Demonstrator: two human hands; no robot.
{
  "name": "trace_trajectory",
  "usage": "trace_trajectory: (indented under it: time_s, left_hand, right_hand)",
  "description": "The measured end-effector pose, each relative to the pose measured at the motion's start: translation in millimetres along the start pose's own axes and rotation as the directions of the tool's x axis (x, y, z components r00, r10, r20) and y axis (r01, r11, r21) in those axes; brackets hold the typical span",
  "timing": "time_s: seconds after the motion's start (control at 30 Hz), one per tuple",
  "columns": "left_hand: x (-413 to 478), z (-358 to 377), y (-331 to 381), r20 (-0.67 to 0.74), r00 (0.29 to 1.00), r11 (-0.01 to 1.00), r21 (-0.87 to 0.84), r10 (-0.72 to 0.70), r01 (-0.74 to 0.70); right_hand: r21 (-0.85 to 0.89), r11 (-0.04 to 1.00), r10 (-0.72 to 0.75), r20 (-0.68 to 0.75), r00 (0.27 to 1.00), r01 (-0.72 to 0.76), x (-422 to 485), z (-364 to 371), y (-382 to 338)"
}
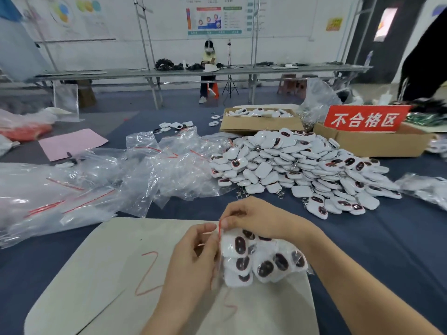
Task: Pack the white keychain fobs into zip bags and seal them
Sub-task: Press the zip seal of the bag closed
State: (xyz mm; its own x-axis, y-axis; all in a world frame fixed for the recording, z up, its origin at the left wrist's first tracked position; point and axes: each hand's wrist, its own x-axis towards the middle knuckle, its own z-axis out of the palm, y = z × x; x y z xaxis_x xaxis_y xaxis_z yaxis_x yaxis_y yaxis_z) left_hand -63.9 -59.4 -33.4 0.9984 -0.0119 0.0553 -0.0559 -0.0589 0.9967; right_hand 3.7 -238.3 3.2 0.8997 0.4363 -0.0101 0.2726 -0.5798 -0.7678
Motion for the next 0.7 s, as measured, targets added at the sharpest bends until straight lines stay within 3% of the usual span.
trace_trajectory:
  time_s: [0.1, 0.17, 0.23, 0.33, 0.43, 0.57, 0.7]
  left_hand:
    - [-1, 2, 13, 0.167, 0.980, 0.990, 0.079, 0.105, -0.120]
    - [1, 4, 23, 0.195, 0.961, 0.967, 0.122, 0.199, -0.225]
    - [2, 4, 35, 0.097, 0.939, 0.936, 0.091, 0.331, -0.339]
    - [3, -1, 43, -0.160, 0.875, 0.889, 0.049, 0.456, -0.455]
    - [6, -1, 44, -0.168, 0.923, 0.936, -0.006, 0.345, -0.351]
    - [19, 7, 46, -0.065, 0.956, 0.957, -0.025, 0.286, -0.288]
    - [32, 15, 51, 0.007, 0.985, 0.977, -0.130, 0.170, -0.168]
  right_hand:
    - [0.044, 0.998, -0.033, -0.150, 0.988, 0.040, -9, -6, -5]
    - [0.075, 0.994, -0.052, -0.268, 0.962, 0.075, -15, -13, -10]
    - [0.146, 0.982, -0.054, -0.381, 0.923, 0.118, -21, -21, -17]
    - [0.280, 0.933, -0.040, -0.542, 0.840, 0.225, -33, -34, -30]
    - [0.402, 0.853, -0.003, -0.635, 0.773, 0.333, -42, -42, -44]
    - [0.402, 0.855, -0.007, -0.623, 0.782, 0.328, -49, -36, -54]
    - [0.509, 0.793, 0.083, -0.635, 0.768, 0.335, -59, -34, -47]
